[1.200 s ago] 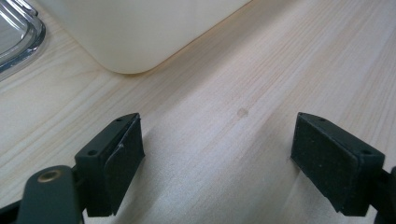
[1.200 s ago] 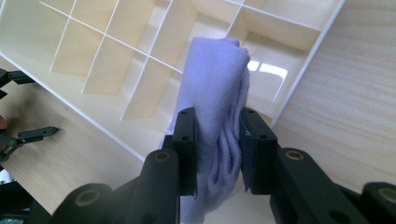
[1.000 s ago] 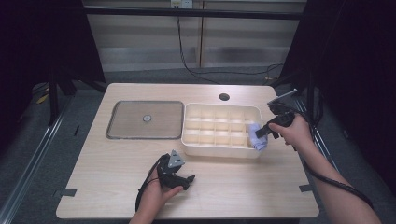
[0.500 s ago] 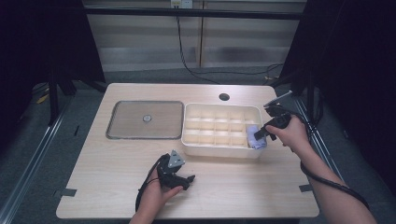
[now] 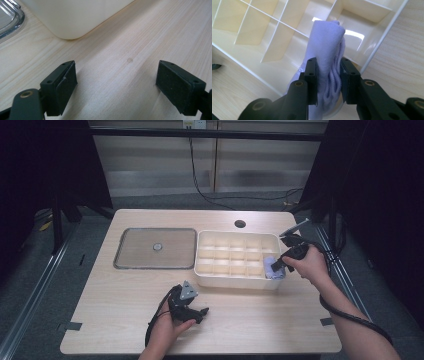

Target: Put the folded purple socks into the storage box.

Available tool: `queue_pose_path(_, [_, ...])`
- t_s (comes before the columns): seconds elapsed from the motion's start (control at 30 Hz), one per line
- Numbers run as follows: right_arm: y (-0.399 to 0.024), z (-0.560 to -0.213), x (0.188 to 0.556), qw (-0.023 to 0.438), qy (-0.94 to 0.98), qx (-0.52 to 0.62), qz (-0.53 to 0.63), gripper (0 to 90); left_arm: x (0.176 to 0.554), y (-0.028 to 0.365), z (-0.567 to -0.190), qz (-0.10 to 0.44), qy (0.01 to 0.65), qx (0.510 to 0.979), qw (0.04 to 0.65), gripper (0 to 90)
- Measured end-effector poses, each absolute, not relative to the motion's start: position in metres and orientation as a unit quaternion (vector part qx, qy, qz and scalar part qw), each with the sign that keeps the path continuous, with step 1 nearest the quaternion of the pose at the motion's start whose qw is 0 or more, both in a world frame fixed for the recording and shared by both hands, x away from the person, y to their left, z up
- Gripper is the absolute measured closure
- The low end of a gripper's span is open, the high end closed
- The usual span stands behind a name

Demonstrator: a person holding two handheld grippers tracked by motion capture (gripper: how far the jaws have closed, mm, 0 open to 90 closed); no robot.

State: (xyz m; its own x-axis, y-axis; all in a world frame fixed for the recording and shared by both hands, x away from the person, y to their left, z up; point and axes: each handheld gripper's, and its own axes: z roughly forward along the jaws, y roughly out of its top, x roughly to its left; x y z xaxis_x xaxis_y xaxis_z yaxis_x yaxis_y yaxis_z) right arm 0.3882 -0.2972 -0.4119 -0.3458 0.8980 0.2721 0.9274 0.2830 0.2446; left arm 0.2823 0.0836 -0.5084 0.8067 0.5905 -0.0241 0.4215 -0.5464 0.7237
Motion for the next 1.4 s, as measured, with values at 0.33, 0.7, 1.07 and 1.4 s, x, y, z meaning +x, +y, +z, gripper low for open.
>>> queue_pose_path(0.33, [-0.293,-0.412,0.388,0.029,-0.807,-0.565,-0.170,70.8,0.282,0.084,-0.508,0.113,0.290,0.872,0.378,16.4])
queue_pose_path(0.7, [-0.290,-0.411,0.387,0.018,-0.812,-0.561,-0.160,70.8,0.282,0.083,-0.509,0.112,0.292,0.871,0.379,16.4])
queue_pose_path(1.07, [-0.285,-0.418,0.387,0.019,-0.814,-0.561,-0.151,71.1,0.282,0.083,-0.509,0.113,0.292,0.871,0.379,16.4])
queue_pose_path(1.4, [-0.282,-0.420,0.386,0.014,-0.818,-0.558,-0.142,71.3,0.282,0.083,-0.509,0.112,0.292,0.871,0.379,16.4])
